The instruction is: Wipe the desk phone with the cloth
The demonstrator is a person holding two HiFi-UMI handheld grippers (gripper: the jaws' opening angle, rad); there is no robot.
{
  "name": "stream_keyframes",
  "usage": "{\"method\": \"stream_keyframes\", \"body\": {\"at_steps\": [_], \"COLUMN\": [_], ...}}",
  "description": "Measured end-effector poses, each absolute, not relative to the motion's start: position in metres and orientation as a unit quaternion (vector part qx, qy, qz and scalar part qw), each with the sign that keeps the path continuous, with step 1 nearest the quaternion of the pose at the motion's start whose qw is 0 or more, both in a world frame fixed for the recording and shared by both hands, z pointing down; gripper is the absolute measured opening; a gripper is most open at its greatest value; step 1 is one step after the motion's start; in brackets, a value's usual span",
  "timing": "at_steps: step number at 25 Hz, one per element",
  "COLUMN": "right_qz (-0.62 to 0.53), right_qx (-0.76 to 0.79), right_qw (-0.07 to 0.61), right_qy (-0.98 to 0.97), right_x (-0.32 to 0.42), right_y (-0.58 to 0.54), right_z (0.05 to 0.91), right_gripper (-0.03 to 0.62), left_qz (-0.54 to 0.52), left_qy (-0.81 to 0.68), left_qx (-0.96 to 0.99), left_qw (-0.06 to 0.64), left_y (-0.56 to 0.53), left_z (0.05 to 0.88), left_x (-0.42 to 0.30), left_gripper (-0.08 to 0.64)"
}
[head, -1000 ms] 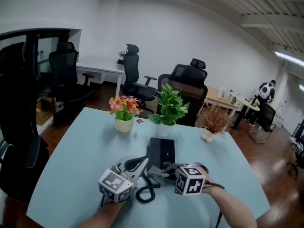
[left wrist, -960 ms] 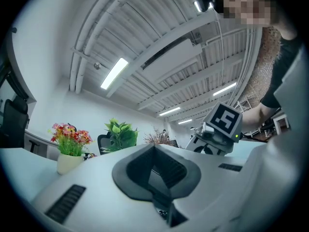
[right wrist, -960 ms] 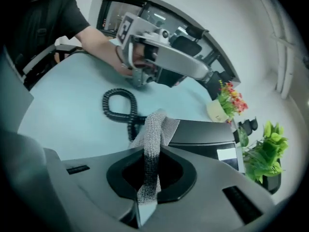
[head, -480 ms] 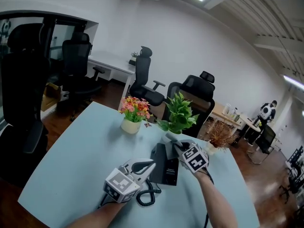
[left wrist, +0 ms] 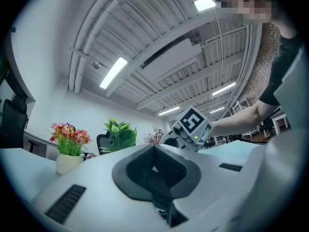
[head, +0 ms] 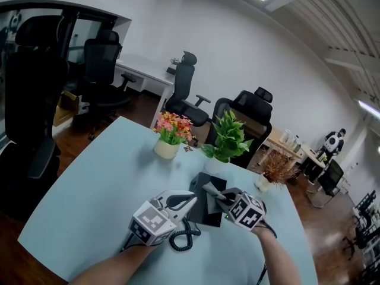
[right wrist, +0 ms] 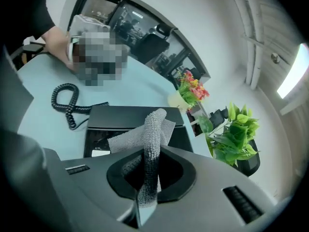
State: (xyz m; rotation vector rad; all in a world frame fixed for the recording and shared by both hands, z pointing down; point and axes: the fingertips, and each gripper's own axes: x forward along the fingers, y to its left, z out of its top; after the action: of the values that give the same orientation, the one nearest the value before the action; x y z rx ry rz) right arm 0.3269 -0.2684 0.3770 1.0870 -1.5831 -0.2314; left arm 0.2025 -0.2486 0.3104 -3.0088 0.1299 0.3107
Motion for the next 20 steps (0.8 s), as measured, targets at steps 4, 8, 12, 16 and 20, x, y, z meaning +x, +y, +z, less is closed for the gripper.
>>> {"method": "stream_keyframes", "body": {"at_steps": [4,8,12,16,20], "right_qz": [-0.111,-0.102,-0.091,-0.143,-0.164], "right_qx": [0.401,0.311,0.310,0.483,0.558], "right_qw": [0.611,0.650,0.633,0.563,0.540], "right_qy": [-0.673,-0.686,-0.703,-0.656,-0.608], "right_x": [0.300,0.273,0.279,0.334,0.366], "right_y": [-0.230,-0.189,-0.194,-0.269,-0.319], "right_z": [0.401,0.427,0.416,0.351,0.324], "right_gripper": [-0.012,-0.012,-0.012,-0.012,-0.012], "left_qz": [0.106,0.106,0.103,0.102,0.106], "left_qy": [0.043,0.040,0.038,0.040,0.041], "left_qx": [-0.992,-0.992,-0.992,-0.992,-0.992], "left_qw": [0.060,0.056,0.056,0.058,0.059], "left_y": [-0.248,-0.249,-0.253,-0.257,-0.259], "left_z": [0.311,0.313,0.318,0.321,0.321], "left_x": [0.204,0.205,0.207,0.206,0.205], "left_gripper": [-0.002,-0.002,-0.002,-0.002,-0.002]}}
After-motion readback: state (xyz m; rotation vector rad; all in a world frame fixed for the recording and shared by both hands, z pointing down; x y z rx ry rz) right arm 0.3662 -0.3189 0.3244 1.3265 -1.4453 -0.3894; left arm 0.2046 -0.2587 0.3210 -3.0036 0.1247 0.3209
